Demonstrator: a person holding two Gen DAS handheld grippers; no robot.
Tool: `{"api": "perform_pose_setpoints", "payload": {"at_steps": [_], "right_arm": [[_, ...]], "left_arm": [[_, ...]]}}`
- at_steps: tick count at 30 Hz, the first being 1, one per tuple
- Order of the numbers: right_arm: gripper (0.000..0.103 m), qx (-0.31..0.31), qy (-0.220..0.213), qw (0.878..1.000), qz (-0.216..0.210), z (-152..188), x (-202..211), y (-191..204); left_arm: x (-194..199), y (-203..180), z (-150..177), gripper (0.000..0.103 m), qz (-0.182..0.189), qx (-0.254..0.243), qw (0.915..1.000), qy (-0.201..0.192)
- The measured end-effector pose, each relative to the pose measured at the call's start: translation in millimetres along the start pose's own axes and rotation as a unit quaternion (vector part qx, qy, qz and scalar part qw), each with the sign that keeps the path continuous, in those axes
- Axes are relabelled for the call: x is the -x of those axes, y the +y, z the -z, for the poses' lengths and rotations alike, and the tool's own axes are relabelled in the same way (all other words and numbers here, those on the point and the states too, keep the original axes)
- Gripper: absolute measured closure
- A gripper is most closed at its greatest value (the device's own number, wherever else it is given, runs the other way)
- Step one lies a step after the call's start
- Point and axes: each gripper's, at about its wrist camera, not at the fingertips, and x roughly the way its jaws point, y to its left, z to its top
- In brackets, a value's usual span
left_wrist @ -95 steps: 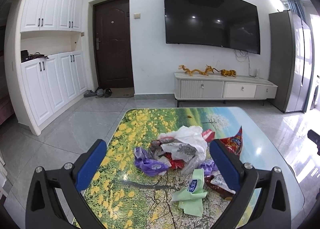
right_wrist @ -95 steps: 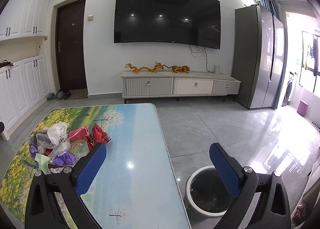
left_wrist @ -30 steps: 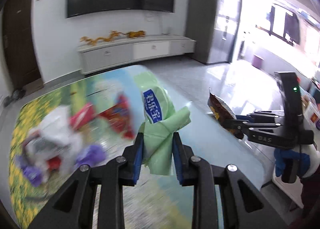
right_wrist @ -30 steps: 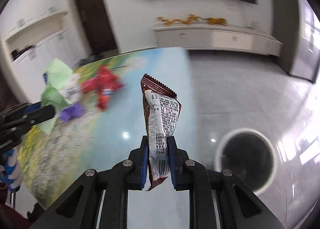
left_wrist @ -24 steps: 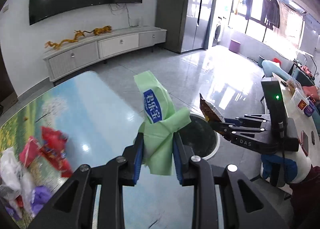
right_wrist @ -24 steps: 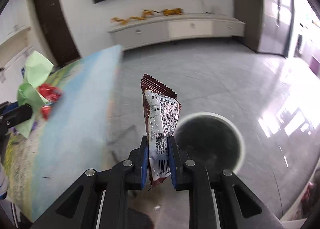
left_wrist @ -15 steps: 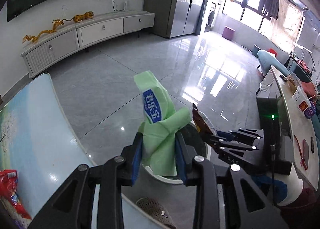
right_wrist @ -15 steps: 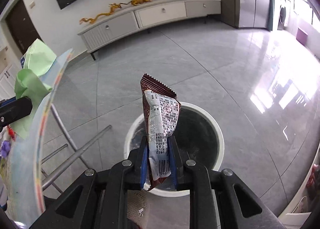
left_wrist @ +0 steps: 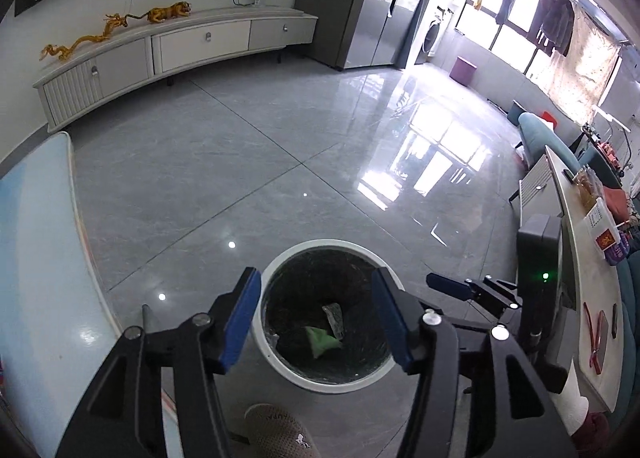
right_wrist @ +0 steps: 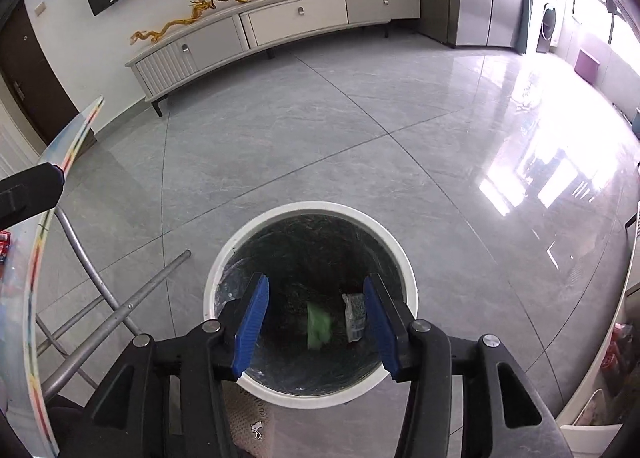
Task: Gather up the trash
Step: 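Grasp the purple bag with the left tool while the right tool grasps the red snack bag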
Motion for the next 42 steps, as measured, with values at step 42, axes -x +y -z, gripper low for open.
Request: {"api": "perform_pose_setpoints", "payload": {"at_steps": [42], "right_arm": [[0.042,0.356,-0.017,0.91,-0.214,68.5,58.5,444.3]], "left_arm": [[310.7,349.6,284.6,0.03,-0.297,0.297,0.8963,-0.141]]}}
